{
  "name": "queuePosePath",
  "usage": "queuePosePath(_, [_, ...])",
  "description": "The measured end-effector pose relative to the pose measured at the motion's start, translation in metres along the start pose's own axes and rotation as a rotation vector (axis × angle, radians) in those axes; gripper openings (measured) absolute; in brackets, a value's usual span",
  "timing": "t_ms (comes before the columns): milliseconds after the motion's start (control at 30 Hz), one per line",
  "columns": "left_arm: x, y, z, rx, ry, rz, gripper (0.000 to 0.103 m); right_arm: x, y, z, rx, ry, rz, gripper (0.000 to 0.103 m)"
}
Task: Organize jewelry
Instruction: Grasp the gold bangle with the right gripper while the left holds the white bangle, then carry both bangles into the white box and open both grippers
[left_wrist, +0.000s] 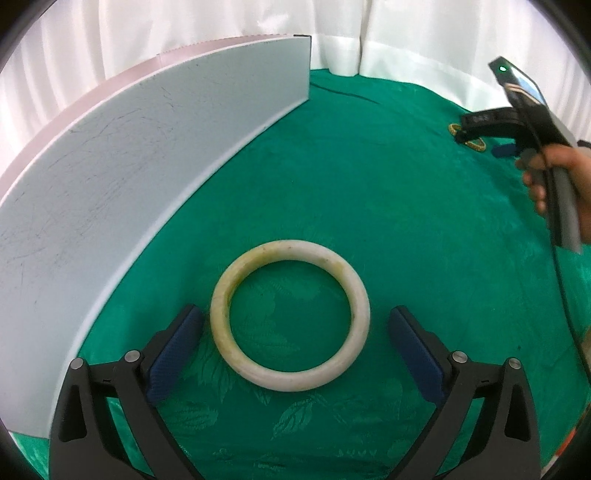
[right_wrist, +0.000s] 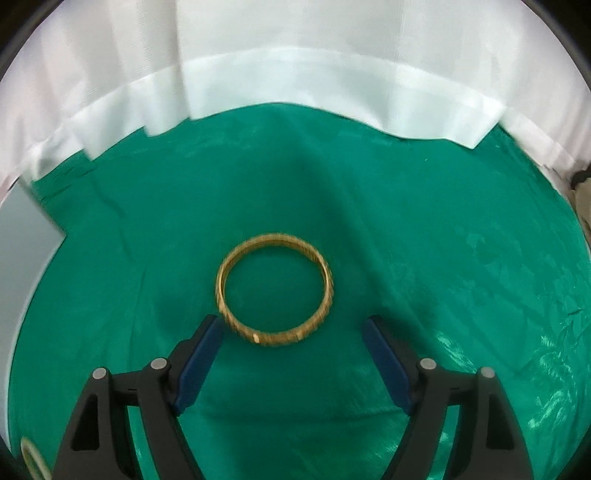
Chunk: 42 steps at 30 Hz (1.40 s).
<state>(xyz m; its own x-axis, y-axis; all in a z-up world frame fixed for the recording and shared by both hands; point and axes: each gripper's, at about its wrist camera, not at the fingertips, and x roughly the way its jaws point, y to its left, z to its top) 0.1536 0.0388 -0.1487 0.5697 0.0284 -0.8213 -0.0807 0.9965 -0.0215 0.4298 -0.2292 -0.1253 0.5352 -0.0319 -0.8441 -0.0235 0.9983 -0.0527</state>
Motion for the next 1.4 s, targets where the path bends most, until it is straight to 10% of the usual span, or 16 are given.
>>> queuePosePath(433, [0.000,-0.001,-0.001,-0.001,-0.001,-0.001,0.101,0.001,0.015,0.006,-0.041,0.028,0.019,0.069])
queuePosePath(667, [-0.010,0.000,0.003,0.014,-0.001,-0.011,0.082,-0.054,0.019,-0.046,-0.171,0.099,0.244,0.069])
queuePosePath(1000, [-0.053,0.019,0.024,-0.053,-0.019,-0.115,0.081,-0.140,0.055,-0.077,-0.271,0.053,0.446,0.069])
queuePosePath(1233, [-0.160,0.081,0.074,-0.107,-0.190,-0.111,0.081,-0.201,0.158,-0.033,-0.398,-0.095,0.596,0.069])
queuePosePath(1400, [-0.158,0.161,0.101,-0.197,-0.157,0.020,0.081,-0.215,0.253,-0.017,-0.516,-0.127,0.663,0.069])
